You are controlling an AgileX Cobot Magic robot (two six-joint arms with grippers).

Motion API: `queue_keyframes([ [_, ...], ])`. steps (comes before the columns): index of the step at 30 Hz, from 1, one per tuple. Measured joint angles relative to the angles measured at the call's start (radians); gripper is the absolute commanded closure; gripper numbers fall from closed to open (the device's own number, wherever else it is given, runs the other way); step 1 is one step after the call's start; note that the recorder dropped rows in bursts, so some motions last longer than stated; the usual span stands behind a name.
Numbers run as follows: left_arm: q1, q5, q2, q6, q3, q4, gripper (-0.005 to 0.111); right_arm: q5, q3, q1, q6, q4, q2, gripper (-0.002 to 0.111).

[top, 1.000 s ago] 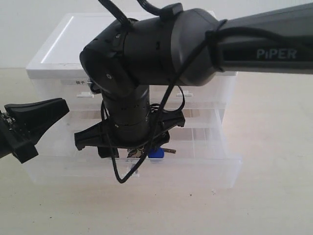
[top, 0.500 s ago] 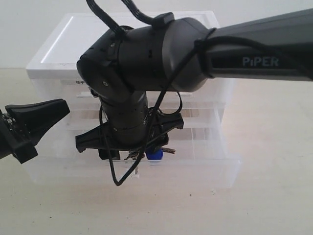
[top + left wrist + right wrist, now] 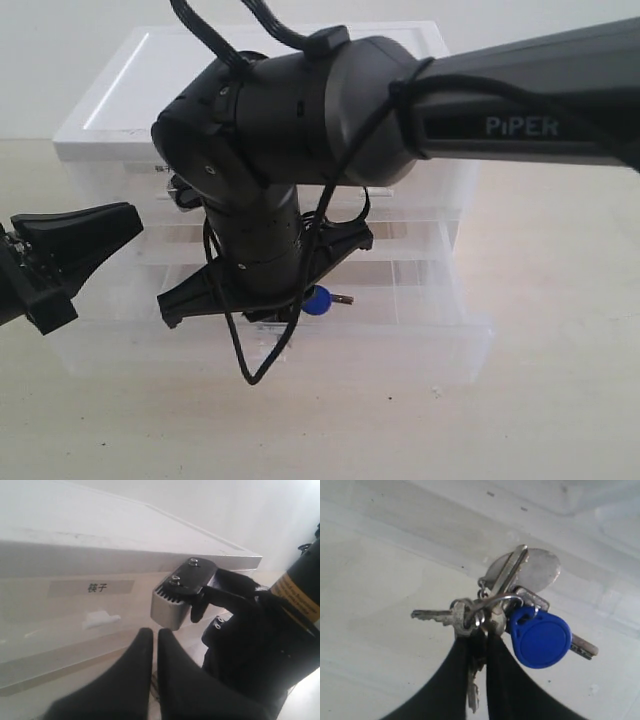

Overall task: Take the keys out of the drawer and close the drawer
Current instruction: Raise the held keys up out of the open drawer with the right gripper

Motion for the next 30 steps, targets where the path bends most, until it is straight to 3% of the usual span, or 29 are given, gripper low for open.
queue_keyframes([
  [18, 0.0, 0.0, 0.0, -0.002, 0.0, 0.0, 0.102, 0.043, 0.024, -0.001, -0.03, -0.083, -0.209, 0.107],
  [21, 0.0, 0.0, 0.0, -0.002, 0.0, 0.0, 0.102, 0.044, 0.024, -0.002, -0.03, -0.083, -0.215, 0.088],
  [25, 0.0, 0.0, 0.0, -0.002, 0.0, 0.006, 0.102, 0.035, 0.024, -0.004, -0.012, -0.085, -0.187, 0.039],
  [27, 0.0, 0.0, 0.0, -0.002, 0.0, 0.008, 0.102, 0.035, 0.024, -0.004, 0.003, -0.094, -0.157, 0.033],
  [30, 0.0, 0.0, 0.0, -0.002, 0.0, 0.008, 0.102, 0.035, 0.024, -0.004, 0.033, -0.129, -0.11, 0.038],
])
